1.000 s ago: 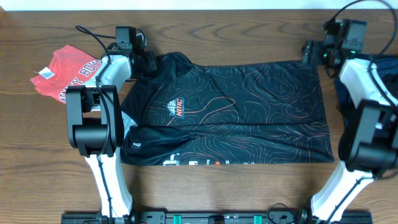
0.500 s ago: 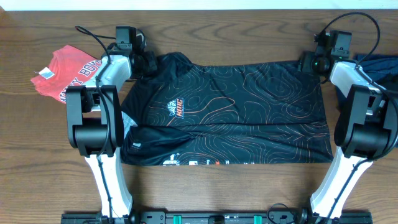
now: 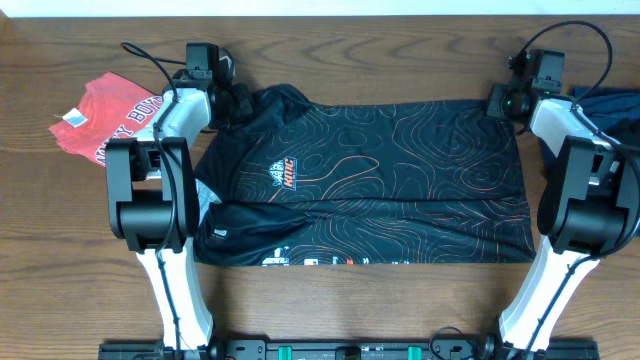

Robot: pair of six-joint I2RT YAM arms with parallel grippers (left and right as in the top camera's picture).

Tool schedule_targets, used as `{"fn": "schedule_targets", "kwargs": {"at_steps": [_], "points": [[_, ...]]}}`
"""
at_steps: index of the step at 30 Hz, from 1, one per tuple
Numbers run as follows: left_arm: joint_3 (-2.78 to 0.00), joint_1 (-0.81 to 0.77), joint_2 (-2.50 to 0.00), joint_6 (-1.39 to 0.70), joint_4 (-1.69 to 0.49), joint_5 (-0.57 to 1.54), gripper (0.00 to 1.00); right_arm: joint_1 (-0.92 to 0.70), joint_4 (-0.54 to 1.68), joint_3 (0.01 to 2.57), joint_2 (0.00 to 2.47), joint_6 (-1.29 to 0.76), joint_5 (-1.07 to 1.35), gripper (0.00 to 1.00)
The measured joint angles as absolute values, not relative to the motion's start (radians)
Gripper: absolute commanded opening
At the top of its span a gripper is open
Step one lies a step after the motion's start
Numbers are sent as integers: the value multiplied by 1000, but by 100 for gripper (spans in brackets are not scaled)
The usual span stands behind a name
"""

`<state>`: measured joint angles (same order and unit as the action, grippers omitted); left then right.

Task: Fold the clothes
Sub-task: 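Fold the jersey's far half toward the near edge with both grippers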

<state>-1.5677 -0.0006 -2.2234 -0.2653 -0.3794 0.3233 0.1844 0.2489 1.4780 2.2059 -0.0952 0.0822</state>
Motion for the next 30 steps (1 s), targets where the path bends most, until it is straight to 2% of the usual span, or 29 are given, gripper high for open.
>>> {"fn": "schedule_targets", "kwargs": {"at_steps": [11, 23, 30], "points": [[-1568, 3, -2079, -266, -523, 324, 6, 185, 348, 1478, 2167, -112, 48, 1], [-1572, 56, -1928, -262, -1002, 297, 6, 187, 791, 1478, 1868, -121, 19, 1], [-1572, 128, -1928, -257, -1188, 251, 6, 200, 1047, 1478, 1824, -122, -42, 1]]}}
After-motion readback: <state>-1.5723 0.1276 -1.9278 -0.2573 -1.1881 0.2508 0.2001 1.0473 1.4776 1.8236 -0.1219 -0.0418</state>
